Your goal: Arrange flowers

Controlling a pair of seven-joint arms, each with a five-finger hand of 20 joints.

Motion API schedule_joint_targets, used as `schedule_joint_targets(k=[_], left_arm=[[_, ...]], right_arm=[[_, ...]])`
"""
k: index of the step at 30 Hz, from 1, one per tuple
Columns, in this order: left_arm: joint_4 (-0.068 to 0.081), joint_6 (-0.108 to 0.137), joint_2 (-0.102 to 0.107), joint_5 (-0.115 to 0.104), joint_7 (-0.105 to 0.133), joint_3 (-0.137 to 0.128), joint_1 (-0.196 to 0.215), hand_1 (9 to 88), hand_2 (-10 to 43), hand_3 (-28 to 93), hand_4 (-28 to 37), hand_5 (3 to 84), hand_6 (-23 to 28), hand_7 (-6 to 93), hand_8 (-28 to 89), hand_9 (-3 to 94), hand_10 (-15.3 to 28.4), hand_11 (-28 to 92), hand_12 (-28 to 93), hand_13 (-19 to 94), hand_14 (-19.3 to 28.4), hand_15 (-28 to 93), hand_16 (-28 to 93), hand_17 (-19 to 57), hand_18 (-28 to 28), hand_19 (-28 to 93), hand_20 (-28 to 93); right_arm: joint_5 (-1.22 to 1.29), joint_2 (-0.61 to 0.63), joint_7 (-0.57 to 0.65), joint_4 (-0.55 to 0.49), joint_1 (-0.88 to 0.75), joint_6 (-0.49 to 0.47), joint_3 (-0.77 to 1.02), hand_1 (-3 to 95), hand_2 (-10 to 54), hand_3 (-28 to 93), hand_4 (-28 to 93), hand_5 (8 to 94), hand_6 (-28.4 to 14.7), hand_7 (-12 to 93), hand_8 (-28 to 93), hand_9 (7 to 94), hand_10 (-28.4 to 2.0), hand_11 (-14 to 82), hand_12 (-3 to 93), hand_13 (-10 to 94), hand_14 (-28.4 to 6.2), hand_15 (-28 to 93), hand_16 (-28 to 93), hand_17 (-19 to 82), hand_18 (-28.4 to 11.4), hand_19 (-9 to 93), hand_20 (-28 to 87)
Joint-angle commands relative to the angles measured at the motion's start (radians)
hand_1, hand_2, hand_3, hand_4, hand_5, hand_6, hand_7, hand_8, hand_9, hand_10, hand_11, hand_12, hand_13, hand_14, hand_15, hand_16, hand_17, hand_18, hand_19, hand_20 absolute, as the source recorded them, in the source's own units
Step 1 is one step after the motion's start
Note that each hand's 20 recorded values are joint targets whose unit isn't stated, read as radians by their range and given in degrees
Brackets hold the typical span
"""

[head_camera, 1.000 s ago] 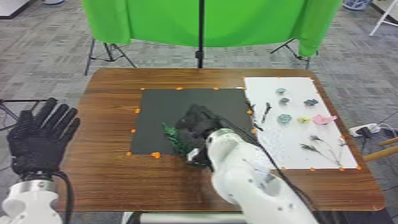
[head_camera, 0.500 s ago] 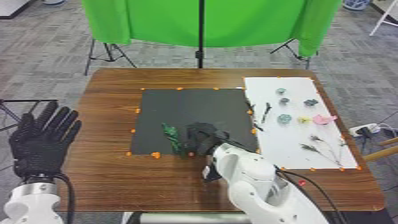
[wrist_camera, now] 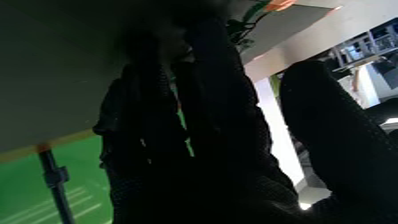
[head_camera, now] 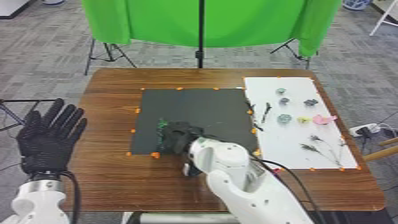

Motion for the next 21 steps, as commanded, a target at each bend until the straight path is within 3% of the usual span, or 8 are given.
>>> schedule_joint_targets(k=[1,3,5,6,13,16,20,21], left_arm=[[0.004,-0.010,-0.005,0.003,-0.007,-0.005,0.019,23.4,10.5,74,-28.3,42.9,7.7,10.5,-9,39.2,13.6,16,11,34,12.6,17,-1,-4.4,14.7,36,13],[0.002,-0.010,-0.008,-0.001,0.000,-0.015,0.030,23.4,10.5,74,-28.3,42.9,7.6,10.4,-9,39.2,13.6,16,11,33,12.7,17,-1,-4.4,14.7,36,13],[0.004,-0.012,-0.010,-0.003,0.000,-0.020,0.029,23.3,10.4,74,-28.3,42.8,7.6,10.5,-9,39.2,13.7,16,11,33,12.8,17,-1,-4.4,14.6,36,13],[0.002,-0.012,-0.011,-0.005,0.002,-0.022,0.033,23.3,10.4,75,-28.3,42.9,7.6,10.5,-9,39.2,13.6,16,11,33,12.9,17,-1,-4.4,14.6,35,13],[-0.001,-0.018,-0.006,-0.005,-0.008,-0.040,0.051,23.4,10.0,75,-28.3,43.1,7.6,9.9,-9,39.0,13.7,16,10,33,13.2,17,-1,-4.4,14.3,35,13],[0.000,-0.059,-0.014,-0.027,-0.007,-0.044,0.059,23.1,10.1,75,-28.3,43.1,7.7,9.7,-9,38.9,13.7,15,10,33,13.3,17,-1,-4.4,14.3,35,13],[0.009,-0.160,-0.025,-0.086,0.005,-0.065,0.084,19.3,14.2,71,-28.3,42.0,7.6,8.4,-8,38.0,13.9,14,10,32,13.2,16,-2,-4.3,14.3,34,13],[0.008,-0.164,-0.028,-0.090,0.009,-0.069,0.089,19.3,15.1,69,-28.3,41.5,7.7,7.7,-8,37.7,14.0,14,10,31,13.3,15,-1,-4.3,14.3,33,12]], right_arm=[[0.025,0.001,0.069,0.011,-0.029,-0.040,-0.010,23.8,8.1,87,-21,78.0,-6.2,15,-10,47.2,-16.7,5.7,9.6,42,-18.9,46,19,20,-23.9,77,50],[0.069,0.002,0.115,-0.007,-0.032,-0.034,-0.003,23.8,8.2,87,-21,77.3,-6.2,15,-10,46.7,-16.6,5.8,9.7,42,-19.0,47,19,20,-23.9,77,50],[0.119,0.014,0.150,-0.038,-0.039,-0.017,0.008,23.0,8.5,87,-21,75.5,-6.0,16,-11,45.7,-21.6,5.2,9.1,43,-19.2,45,18,21,-23.9,77,50],[0.129,0.022,0.157,-0.056,-0.046,-0.009,0.014,22.7,8.6,87,-21,75.2,-6.0,16,-11,45.5,-22.7,5.1,8.8,44,-19.4,44,17,21,-23.8,77,49],[0.216,0.085,0.193,-0.195,-0.107,-0.002,0.081,21.4,8.4,84,-21,73.8,-4.7,16,-11,43.7,-23.6,5.2,7.8,44,-19.7,42,17,22,-23.9,78,48],[0.258,0.130,0.204,-0.272,-0.167,0.003,0.143,21.2,8.6,84,-21,70.2,-4.9,15,-11,43.0,-22.3,5.6,8.5,43,-19.7,43,18,21,-23.9,77,47],[0.283,0.195,0.199,-0.370,-0.287,0.107,0.289,21.4,9.0,84,-21,63.6,-5.6,12,-11,43.2,-21.4,5.7,9.8,41,-19.6,43,17,20,-23.5,73,43],[0.272,0.212,0.191,-0.391,-0.325,0.146,0.334,21.3,9.0,84,-21,61.6,-5.8,12,-10,43.4,-21.2,5.8,10.1,41,-19.5,43,17,20,-23.6,73,42]])
